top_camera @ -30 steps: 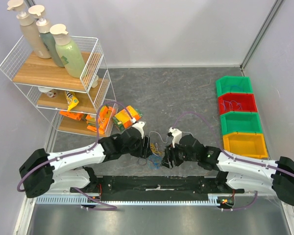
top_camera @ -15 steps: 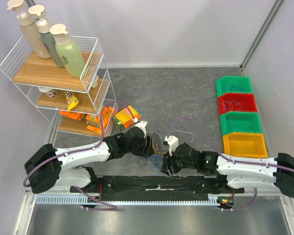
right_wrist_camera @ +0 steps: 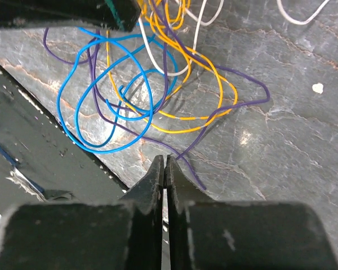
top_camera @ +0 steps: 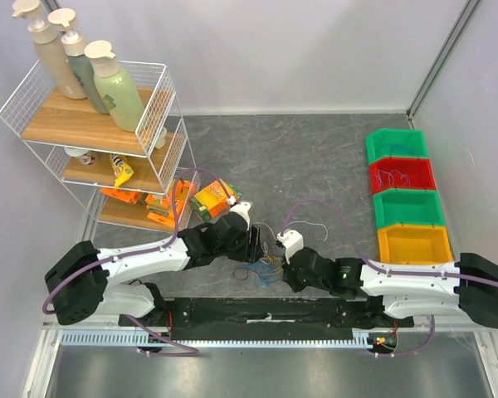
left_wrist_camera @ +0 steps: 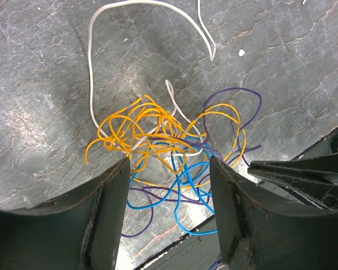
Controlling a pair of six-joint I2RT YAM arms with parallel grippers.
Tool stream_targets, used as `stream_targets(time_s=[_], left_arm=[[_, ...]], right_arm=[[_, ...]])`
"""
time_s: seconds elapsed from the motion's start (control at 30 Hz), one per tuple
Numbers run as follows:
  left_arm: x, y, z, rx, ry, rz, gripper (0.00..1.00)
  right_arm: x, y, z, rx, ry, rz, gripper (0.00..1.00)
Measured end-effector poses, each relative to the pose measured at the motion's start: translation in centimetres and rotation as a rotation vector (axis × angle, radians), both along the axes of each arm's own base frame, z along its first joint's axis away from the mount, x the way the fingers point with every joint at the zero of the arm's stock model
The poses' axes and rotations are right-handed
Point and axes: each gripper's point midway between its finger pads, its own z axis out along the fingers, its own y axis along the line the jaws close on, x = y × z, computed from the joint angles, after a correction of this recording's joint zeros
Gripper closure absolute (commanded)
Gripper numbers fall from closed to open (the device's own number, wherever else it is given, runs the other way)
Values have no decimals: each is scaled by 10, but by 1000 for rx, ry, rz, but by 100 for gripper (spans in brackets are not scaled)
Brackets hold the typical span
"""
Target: Untangle the cables
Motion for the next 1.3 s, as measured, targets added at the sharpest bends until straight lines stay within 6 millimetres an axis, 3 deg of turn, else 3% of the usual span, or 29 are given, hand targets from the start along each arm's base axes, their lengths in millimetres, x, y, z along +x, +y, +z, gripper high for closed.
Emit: stream_targets(time_s=[0.07,0.17,0.3,0.43,0.6,0.8,1.07,1.17,1.3], left_arm=[[0,0,0,0,0,1,34],[1,1,0,1,-2,4,45],[8,4,1,6,-14,26,53],[13,6,14,-42,-51,45,50],[18,0,33,-120,-98,43,48],[18,-6,16,-104,-56,24,49],[19,-18,-11,-85,-11,-1,54],[16,-22,-32,-60,31,-18,57],[16,-31,-43,-86,50,-35,58]], right_arm=[[4,-1,2,-4,-17,-14,100],[9,-2,15,7,-48,-36,100],[19,-2,56,88,-115,-70,100],[26,0,105,192,-175,-98,100],[31,4,143,251,-212,-102,100],[33,8,176,289,-246,-93,100],[36,13,196,293,-268,-81,100],[39,16,225,324,-304,-73,100],[44,26,305,438,-392,-56,100]])
